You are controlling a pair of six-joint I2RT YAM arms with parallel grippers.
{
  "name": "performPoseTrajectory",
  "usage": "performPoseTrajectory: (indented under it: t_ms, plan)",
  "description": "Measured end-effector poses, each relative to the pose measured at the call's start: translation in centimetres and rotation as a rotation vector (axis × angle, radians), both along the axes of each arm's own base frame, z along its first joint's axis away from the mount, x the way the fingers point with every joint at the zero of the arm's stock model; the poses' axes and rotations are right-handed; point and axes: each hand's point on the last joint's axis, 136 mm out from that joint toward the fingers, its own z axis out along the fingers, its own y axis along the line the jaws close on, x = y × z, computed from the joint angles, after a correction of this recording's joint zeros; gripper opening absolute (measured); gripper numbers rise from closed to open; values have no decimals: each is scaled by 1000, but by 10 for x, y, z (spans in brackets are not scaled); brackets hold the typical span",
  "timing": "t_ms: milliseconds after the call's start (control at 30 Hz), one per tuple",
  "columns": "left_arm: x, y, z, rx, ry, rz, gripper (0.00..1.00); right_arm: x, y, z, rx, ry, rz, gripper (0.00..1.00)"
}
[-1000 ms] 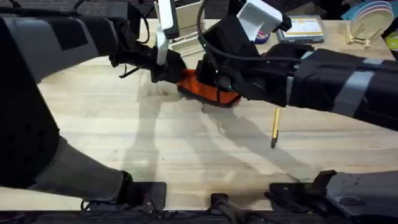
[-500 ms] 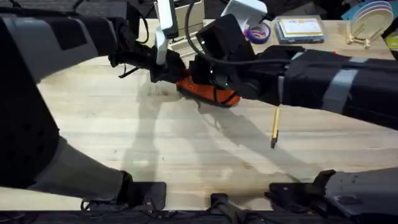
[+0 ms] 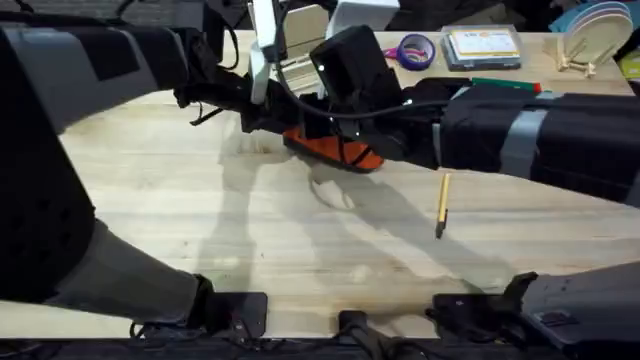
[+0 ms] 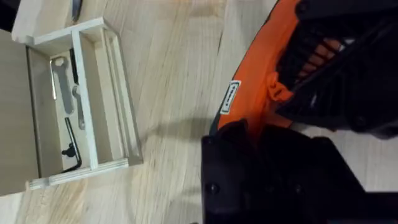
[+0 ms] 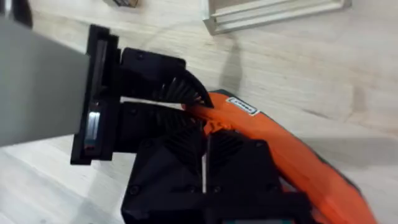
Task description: Unzip the bag, pick up the pens from the table one at a time and place them inside, then zip the bag closed.
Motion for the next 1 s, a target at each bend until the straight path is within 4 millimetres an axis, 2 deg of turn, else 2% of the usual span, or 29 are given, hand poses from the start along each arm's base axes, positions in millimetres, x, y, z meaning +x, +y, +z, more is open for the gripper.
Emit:
performPoseTrajectory:
  t_ms: [467,567,600,667,700,833,933,967,1000]
  plan:
    - [3,4,0,6,-6,11,43,-1,5,1,-101,-85,124,38]
    - [2,3,0,8,-6,8,43,0,16,12,-64,-125,149,282]
    - [2,3,0,10,-8,6,43,1,19,19,-57,-146,152,406]
    - [2,5,0,5,-5,7,43,5,12,21,-85,-161,142,658]
    - [2,5,0,6,-7,7,43,8,9,22,-95,-168,139,740]
    - [2,5,0,5,-8,6,43,9,5,29,-110,-190,137,822]
    - [2,4,0,6,-10,4,43,6,4,44,-104,-223,137,900]
    - [2,3,0,7,-12,2,42,2,4,50,-105,-237,148,974]
    - [2,3,0,9,-13,1,43,-1,4,55,-110,-247,158,991]
